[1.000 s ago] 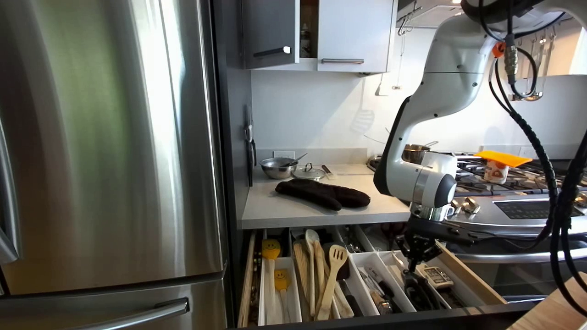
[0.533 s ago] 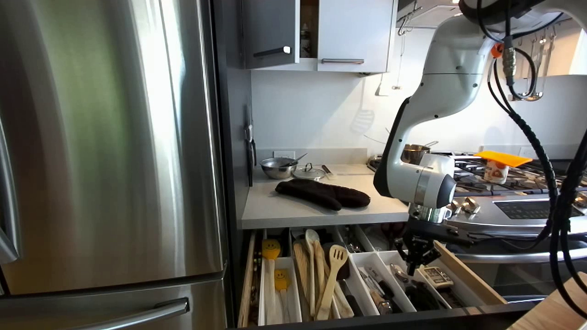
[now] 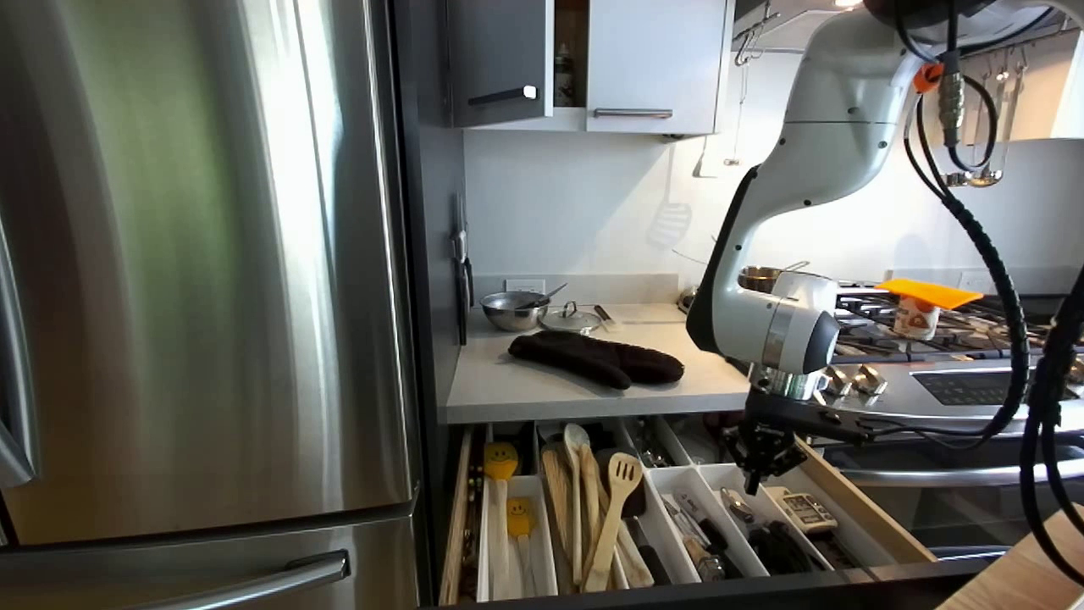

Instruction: Place the scissors inside the utensil organizer

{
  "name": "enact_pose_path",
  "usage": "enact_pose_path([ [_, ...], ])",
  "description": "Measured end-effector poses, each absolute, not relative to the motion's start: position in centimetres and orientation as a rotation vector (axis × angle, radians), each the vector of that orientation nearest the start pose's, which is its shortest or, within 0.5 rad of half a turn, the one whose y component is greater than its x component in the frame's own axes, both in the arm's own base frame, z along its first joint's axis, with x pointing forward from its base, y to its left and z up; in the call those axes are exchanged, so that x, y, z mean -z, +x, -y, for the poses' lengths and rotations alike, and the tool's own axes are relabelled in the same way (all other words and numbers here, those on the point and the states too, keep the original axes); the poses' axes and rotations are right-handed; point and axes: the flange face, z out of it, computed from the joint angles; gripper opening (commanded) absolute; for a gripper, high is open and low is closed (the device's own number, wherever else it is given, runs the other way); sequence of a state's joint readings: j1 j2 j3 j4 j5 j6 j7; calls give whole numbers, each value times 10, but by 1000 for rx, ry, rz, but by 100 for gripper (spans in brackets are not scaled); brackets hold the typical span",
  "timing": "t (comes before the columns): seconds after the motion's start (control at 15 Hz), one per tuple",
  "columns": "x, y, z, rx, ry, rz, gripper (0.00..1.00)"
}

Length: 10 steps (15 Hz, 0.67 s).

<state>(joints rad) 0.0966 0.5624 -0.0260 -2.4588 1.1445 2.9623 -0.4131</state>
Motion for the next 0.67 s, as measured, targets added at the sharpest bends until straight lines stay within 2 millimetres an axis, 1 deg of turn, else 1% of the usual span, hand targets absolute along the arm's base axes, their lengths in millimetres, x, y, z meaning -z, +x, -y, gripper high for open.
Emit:
enact_pose_path([
  [0.07,-76,413,32,-10,-2836,-931,0],
  [0.13,-84,413,28,3,-2844,-902,26],
  [0.2,-91,412,24,12,-2857,-864,27],
  [0.27,-99,410,19,19,-2872,-827,32],
  [0.33,-107,407,13,23,-2888,-793,40],
  [0.47,-123,400,1,43,-2933,-718,54],
  [0.67,-148,391,-13,120,-3008,-626,78],
])
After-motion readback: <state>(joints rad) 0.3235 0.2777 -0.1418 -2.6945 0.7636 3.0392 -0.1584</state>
